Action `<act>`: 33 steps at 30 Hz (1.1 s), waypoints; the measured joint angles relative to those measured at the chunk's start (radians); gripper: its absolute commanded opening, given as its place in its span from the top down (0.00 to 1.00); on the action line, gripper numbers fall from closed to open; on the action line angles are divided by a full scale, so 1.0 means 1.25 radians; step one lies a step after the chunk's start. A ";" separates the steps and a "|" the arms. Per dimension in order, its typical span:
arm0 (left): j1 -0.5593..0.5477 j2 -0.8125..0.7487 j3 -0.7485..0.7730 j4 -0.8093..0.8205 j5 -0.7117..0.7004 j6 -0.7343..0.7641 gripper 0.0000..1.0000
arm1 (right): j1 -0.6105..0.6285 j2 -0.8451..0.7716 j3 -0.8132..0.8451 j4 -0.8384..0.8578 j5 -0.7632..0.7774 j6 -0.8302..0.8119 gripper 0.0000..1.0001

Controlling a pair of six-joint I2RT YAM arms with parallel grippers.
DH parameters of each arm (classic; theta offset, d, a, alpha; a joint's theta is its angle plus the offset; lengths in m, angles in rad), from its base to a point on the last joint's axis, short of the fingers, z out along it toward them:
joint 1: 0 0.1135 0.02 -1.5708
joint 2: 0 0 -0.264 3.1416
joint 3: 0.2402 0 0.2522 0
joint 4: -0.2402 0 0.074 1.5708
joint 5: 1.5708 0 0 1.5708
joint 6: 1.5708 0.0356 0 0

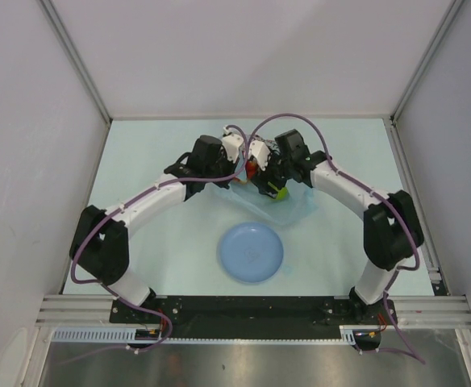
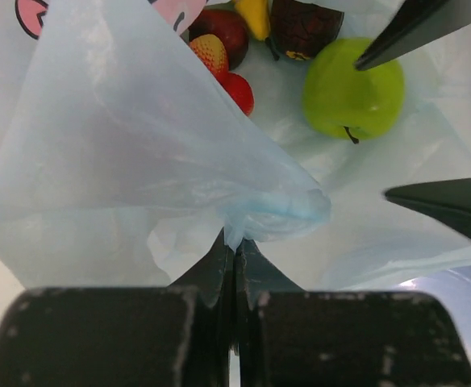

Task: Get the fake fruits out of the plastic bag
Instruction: Adjust the fake fruit in the plastic bag, then take out the fake fruit from the plastic bag.

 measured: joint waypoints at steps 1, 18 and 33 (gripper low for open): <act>0.001 0.000 0.000 -0.001 0.001 -0.001 1.00 | 0.000 0.020 -0.002 0.007 0.015 -0.002 0.18; -0.001 0.000 0.000 -0.001 0.012 -0.012 1.00 | -0.011 0.149 -0.009 0.091 0.231 -0.003 0.05; 0.003 0.002 0.003 -0.022 0.029 0.010 1.00 | -0.104 0.110 0.006 -0.037 0.065 0.032 0.50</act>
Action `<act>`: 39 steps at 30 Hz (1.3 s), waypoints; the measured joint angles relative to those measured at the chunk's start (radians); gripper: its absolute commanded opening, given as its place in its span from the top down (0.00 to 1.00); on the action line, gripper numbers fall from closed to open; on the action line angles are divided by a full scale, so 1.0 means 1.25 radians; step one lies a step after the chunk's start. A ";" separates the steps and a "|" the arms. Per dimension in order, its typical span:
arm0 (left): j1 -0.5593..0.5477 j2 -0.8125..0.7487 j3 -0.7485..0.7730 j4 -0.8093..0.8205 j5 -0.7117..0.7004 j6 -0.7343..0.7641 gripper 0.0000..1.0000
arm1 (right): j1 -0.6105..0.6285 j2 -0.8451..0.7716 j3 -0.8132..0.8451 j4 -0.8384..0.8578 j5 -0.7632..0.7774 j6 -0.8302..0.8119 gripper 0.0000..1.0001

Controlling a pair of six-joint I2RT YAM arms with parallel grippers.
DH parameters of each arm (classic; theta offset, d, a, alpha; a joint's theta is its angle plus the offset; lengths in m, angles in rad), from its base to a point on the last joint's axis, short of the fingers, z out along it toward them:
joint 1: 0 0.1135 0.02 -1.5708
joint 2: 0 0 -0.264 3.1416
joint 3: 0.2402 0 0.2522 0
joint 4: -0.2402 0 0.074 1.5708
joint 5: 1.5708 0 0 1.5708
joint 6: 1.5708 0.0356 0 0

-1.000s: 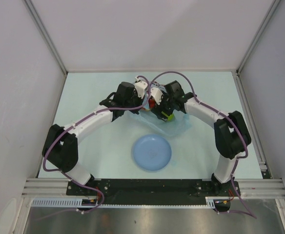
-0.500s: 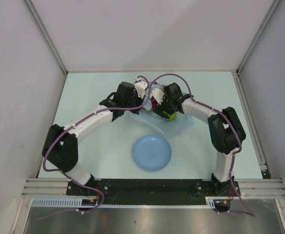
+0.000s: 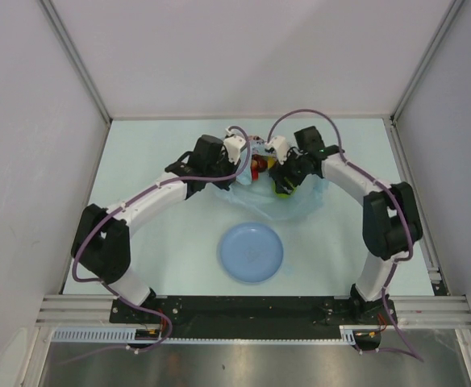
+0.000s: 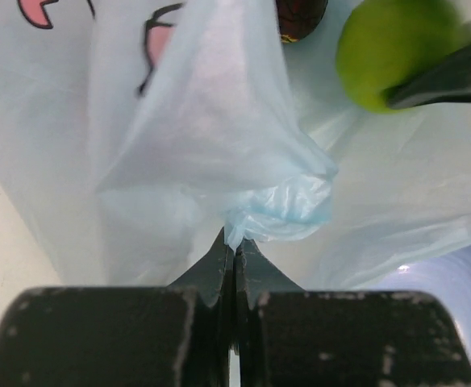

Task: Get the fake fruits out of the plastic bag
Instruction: Take out the fake fruit from the plastic bag, then place the fake fruit on the plate.

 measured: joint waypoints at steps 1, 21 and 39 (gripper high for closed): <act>0.000 0.005 0.008 -0.013 0.001 0.002 1.00 | -0.015 -0.024 0.000 -0.009 -0.047 0.009 0.50; 0.006 -0.037 -0.051 0.000 0.014 -0.017 1.00 | 0.191 -0.279 -0.148 -0.074 -0.468 0.318 0.45; 0.075 -0.068 -0.141 0.027 0.067 -0.100 1.00 | 0.304 -0.039 -0.205 0.133 -0.531 0.497 0.43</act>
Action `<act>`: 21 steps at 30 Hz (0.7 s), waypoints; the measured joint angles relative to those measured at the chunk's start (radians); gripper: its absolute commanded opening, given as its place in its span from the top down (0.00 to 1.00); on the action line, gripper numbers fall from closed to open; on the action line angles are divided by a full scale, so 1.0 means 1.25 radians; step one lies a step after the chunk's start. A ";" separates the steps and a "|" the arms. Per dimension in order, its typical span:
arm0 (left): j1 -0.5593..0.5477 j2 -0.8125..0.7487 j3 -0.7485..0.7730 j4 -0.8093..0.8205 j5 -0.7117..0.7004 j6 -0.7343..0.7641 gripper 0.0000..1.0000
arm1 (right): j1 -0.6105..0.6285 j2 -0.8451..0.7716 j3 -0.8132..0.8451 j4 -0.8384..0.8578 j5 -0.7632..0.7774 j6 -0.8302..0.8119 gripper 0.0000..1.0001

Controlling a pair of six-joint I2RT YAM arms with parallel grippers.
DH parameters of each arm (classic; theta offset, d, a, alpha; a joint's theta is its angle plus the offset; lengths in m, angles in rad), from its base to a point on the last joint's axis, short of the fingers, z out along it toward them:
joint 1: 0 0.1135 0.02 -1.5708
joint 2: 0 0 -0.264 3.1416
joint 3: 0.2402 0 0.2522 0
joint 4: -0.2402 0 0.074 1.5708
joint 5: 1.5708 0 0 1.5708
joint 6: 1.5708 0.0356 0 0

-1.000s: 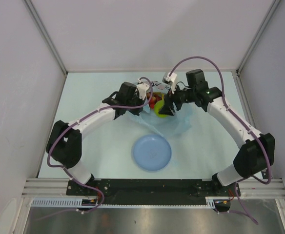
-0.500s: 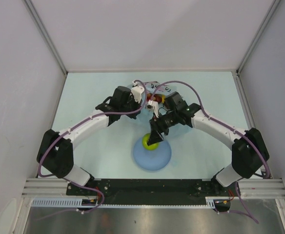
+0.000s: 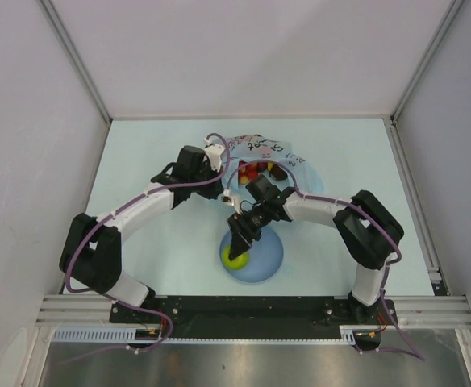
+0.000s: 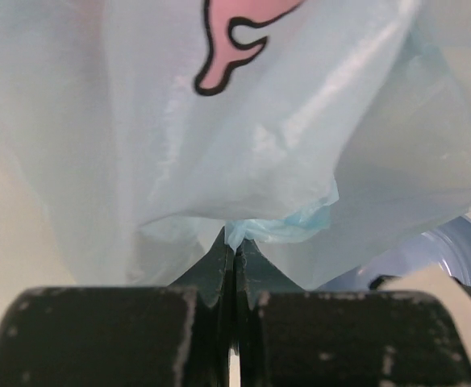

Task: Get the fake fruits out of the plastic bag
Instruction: Place the fake fruit on the plate.

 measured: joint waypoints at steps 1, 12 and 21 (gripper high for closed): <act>0.005 0.000 -0.001 0.000 0.003 -0.003 1.00 | 0.000 0.017 0.000 0.016 0.000 0.012 0.43; 0.012 0.000 -0.001 0.004 0.030 -0.026 1.00 | -0.017 0.098 0.001 0.096 0.002 0.071 0.00; 0.012 0.000 -0.001 0.005 0.045 -0.027 1.00 | -0.019 0.098 0.022 0.100 0.044 0.062 0.00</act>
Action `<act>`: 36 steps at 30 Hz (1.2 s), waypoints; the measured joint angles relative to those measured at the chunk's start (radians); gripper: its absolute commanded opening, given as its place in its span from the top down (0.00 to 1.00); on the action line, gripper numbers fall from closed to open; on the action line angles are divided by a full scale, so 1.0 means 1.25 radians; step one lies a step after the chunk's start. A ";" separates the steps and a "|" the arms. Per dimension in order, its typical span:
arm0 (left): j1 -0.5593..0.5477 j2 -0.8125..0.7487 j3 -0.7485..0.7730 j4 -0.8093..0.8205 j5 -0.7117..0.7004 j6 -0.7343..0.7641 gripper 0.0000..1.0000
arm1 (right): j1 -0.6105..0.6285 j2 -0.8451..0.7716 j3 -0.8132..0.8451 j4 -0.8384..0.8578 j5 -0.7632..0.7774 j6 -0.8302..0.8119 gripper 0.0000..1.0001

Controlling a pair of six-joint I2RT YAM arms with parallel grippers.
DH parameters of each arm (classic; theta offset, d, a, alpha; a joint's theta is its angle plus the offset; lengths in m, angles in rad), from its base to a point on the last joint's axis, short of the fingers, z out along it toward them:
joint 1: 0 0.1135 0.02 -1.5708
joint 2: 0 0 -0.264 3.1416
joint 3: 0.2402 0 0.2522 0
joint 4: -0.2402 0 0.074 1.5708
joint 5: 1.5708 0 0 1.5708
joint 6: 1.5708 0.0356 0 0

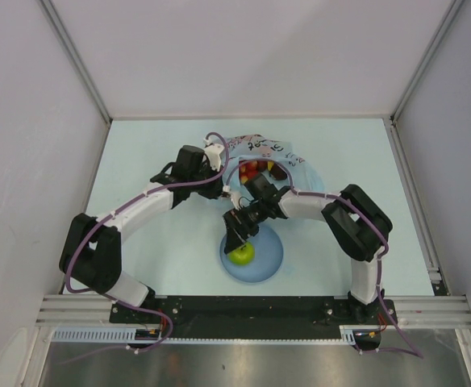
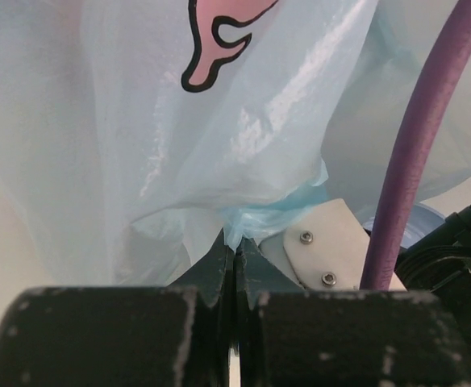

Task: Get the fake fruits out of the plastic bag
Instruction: Place the fake fruit on the plate, then take out the fake fruit from the plastic bag.

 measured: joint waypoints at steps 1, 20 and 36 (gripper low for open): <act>0.000 0.000 0.000 0.000 0.000 0.000 1.00 | -0.002 0.000 0.005 -0.003 0.009 -0.005 0.00; 0.000 0.011 0.019 -0.001 0.001 0.001 1.00 | -0.020 -0.239 0.093 -0.205 0.059 -0.173 0.09; 0.000 0.009 0.130 -0.123 0.032 0.095 1.00 | -0.185 -0.222 0.107 -0.115 0.407 -0.144 0.55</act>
